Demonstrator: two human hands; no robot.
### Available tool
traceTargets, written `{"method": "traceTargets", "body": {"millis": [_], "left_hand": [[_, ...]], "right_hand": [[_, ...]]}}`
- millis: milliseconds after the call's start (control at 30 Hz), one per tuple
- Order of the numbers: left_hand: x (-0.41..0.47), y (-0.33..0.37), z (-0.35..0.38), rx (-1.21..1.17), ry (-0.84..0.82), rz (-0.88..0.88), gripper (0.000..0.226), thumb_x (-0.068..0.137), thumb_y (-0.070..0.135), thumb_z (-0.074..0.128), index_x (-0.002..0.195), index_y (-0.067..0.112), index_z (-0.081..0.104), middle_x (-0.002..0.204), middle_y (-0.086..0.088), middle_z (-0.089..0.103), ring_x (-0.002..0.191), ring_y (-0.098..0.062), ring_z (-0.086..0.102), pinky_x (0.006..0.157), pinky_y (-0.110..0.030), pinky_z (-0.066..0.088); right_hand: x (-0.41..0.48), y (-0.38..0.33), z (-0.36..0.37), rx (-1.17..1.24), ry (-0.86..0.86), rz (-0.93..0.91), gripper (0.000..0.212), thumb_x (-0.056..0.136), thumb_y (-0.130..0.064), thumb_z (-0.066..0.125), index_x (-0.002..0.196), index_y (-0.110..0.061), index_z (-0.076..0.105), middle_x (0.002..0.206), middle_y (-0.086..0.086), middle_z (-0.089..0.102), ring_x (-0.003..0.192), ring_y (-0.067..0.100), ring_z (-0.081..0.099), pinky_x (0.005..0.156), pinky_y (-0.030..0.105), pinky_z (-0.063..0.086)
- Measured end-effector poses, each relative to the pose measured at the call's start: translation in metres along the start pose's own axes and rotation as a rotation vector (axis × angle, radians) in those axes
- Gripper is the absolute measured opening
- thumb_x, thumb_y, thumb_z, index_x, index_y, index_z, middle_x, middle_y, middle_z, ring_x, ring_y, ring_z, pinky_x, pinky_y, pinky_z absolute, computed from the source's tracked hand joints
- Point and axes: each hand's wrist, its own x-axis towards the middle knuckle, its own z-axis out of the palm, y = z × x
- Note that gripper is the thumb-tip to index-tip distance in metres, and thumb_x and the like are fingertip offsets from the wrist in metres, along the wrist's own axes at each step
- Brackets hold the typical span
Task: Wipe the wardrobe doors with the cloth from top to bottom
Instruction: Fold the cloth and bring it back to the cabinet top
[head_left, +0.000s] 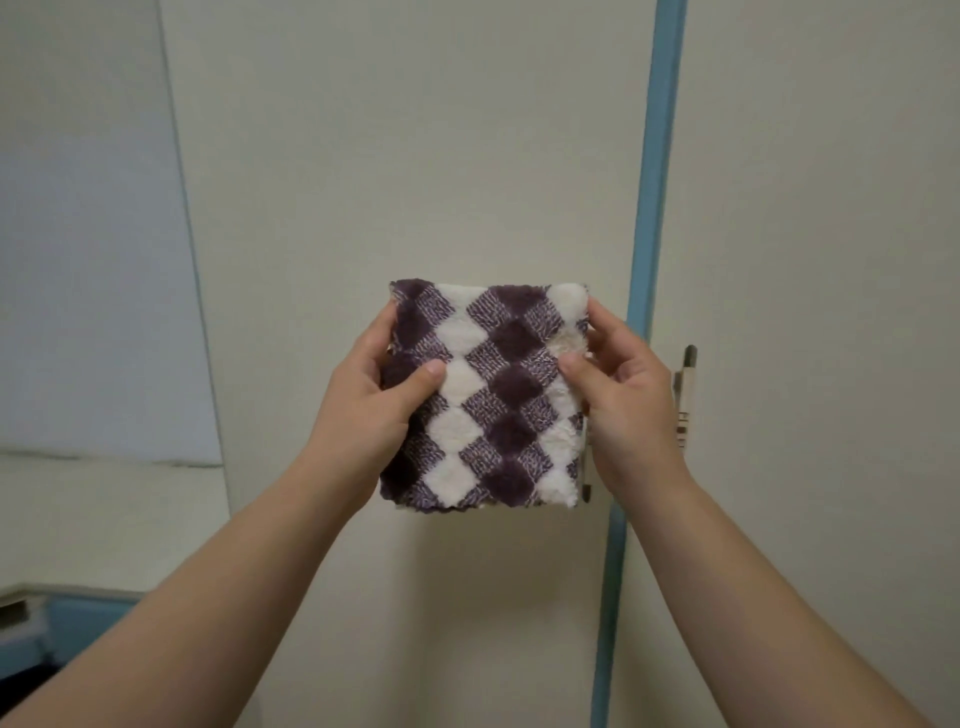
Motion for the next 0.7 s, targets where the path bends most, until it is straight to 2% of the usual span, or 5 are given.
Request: {"method": "traceTargets", "body": {"millis": [100,200,333,433,700], "left_hand": [[0.012,-0.002,-0.024,-0.006,0.024,0.044,0.061,0.087,-0.001,0.057,0.14,0.023,0.039,0.12,0.005,0.062,0.107,-0.01,0.061,0.094,-0.031,0.048],[0.026,-0.005,-0.054,-0.004,0.043,0.052,0.06,0.088,-0.001,0.055,0.139,0.025,0.038,0.119,0.008,0.062,0.107,-0.008,0.06,0.095,-0.029,0.047],[0.048,-0.002,-0.105,0.042,0.035,0.051,0.06,0.089,0.002,0.055,0.142,0.025,0.035,0.128,0.004,0.058,0.114,-0.011,0.057,0.102,-0.039,0.043],[0.065,0.004,-0.144,0.032,0.063,0.083,0.059,0.09,0.002,0.054,0.141,0.024,0.037,0.127,0.004,0.059,0.113,-0.011,0.058,0.101,-0.04,0.043],[0.094,-0.007,-0.23,-0.026,0.115,0.056,0.057,0.089,0.0,0.053,0.138,0.026,0.041,0.123,0.002,0.061,0.11,-0.015,0.06,0.098,-0.042,0.045]], "right_hand": [[0.009,0.019,0.026,-0.024,-0.001,-0.037,0.047,0.086,0.011,0.054,0.119,-0.023,0.055,0.093,-0.011,0.07,0.078,0.002,0.066,0.071,0.019,0.053],[0.018,0.038,0.057,-0.119,0.002,-0.079,0.043,0.089,0.004,0.054,0.121,-0.025,0.055,0.116,-0.002,0.065,0.093,0.003,0.065,0.082,0.024,0.054],[0.031,0.052,0.107,-0.199,-0.035,-0.167,0.042,0.092,0.001,0.051,0.129,-0.018,0.05,0.127,0.0,0.058,0.101,-0.009,0.058,0.081,0.009,0.046],[0.038,0.064,0.15,-0.203,-0.064,-0.225,0.041,0.093,-0.001,0.05,0.128,-0.023,0.048,0.127,0.0,0.058,0.11,0.0,0.056,0.085,0.01,0.045],[0.05,0.11,0.228,-0.219,-0.101,-0.208,0.047,0.09,-0.011,0.051,0.121,-0.045,0.038,0.081,-0.003,0.058,0.073,0.012,0.056,0.071,0.033,0.048]]}}
